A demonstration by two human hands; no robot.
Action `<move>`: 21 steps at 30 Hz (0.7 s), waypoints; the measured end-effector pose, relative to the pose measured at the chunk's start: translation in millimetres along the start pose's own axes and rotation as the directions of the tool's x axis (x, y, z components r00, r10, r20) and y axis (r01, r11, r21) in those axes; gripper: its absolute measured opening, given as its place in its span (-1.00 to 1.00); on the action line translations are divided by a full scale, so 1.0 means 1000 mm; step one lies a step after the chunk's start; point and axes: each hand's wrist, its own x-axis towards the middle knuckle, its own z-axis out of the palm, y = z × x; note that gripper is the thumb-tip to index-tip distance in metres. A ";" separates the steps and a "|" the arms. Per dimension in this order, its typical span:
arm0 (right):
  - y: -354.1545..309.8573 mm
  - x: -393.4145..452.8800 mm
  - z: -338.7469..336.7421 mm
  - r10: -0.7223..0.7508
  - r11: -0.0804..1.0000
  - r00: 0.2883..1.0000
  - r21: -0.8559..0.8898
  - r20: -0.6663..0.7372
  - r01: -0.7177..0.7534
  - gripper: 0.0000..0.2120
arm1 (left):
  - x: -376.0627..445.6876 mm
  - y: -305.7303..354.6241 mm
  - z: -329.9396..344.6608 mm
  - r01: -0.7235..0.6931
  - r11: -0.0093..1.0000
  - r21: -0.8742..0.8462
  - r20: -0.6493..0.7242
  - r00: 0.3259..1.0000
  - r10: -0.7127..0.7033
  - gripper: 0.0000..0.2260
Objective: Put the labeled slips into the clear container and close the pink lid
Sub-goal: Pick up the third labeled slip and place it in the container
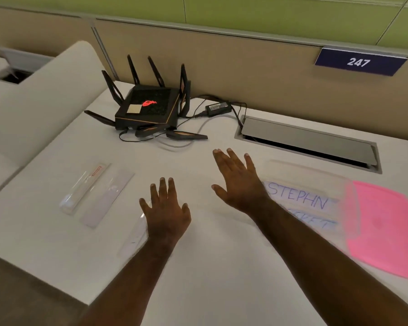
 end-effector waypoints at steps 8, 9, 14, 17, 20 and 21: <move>-0.067 0.012 0.068 -0.183 0.981 0.955 -0.019 0.234 0.193 -0.17 | -0.040 -0.082 0.018 0.144 0.989 0.039 0.065 0.987 -0.147 -0.24; -0.074 0.012 0.075 -0.203 0.977 0.945 -0.018 0.257 0.214 -0.17 | -0.045 -0.088 0.020 0.157 0.987 0.038 0.076 0.984 -0.159 -0.23; -0.101 0.013 0.098 -0.271 0.958 0.912 -0.007 0.308 0.287 -0.18 | -0.066 -0.116 0.031 0.168 0.986 0.018 0.066 0.983 -0.169 -0.30; -0.113 0.015 0.104 -0.292 0.952 0.906 -0.002 0.306 0.308 -0.21 | -0.075 -0.125 0.032 0.148 0.988 -0.033 0.005 0.989 -0.148 -0.46; -0.120 0.015 0.107 -0.281 0.955 0.912 -0.009 0.298 0.297 -0.24 | -0.077 -0.131 0.032 0.140 0.987 -0.080 -0.048 0.988 -0.144 -0.65; -0.121 0.015 0.108 -0.276 0.956 0.915 -0.013 0.295 0.293 -0.25 | -0.077 -0.132 0.033 0.142 0.985 -0.102 -0.057 0.987 -0.148 -0.70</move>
